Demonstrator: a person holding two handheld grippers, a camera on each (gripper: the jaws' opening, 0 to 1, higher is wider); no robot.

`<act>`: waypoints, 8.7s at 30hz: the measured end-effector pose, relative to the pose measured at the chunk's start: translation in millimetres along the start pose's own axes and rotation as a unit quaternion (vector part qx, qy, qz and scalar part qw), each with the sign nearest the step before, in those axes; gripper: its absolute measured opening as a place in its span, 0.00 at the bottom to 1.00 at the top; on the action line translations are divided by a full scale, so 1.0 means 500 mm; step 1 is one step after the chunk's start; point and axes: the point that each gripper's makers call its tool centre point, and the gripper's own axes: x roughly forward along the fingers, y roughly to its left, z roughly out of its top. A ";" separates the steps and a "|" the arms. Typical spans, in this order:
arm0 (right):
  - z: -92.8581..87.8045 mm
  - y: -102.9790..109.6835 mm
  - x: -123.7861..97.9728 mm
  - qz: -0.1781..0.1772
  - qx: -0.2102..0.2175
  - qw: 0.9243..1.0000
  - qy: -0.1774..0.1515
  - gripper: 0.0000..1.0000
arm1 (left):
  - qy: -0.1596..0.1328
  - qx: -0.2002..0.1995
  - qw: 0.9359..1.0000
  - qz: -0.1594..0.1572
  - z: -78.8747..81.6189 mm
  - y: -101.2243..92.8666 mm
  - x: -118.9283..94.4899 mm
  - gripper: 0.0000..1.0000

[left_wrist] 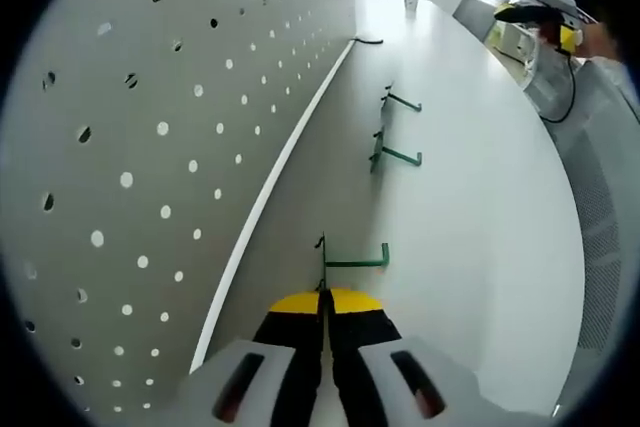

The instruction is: Insert the hook assembly into the mounting plate slot until the hook locks in place.

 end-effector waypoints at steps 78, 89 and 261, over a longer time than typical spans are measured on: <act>0.026 0.002 -0.006 0.002 0.023 0.999 -0.041 0.60 | -0.216 -0.042 0.972 0.086 0.123 -0.035 -0.151 0.01; 0.043 0.005 -0.011 0.006 0.016 0.998 -0.052 0.60 | -0.247 -0.052 0.962 0.105 0.152 -0.052 -0.197 0.01; 0.309 0.342 0.126 0.250 0.028 0.942 -0.221 0.27 | -0.432 -0.134 0.867 0.210 0.267 -0.210 -0.466 0.01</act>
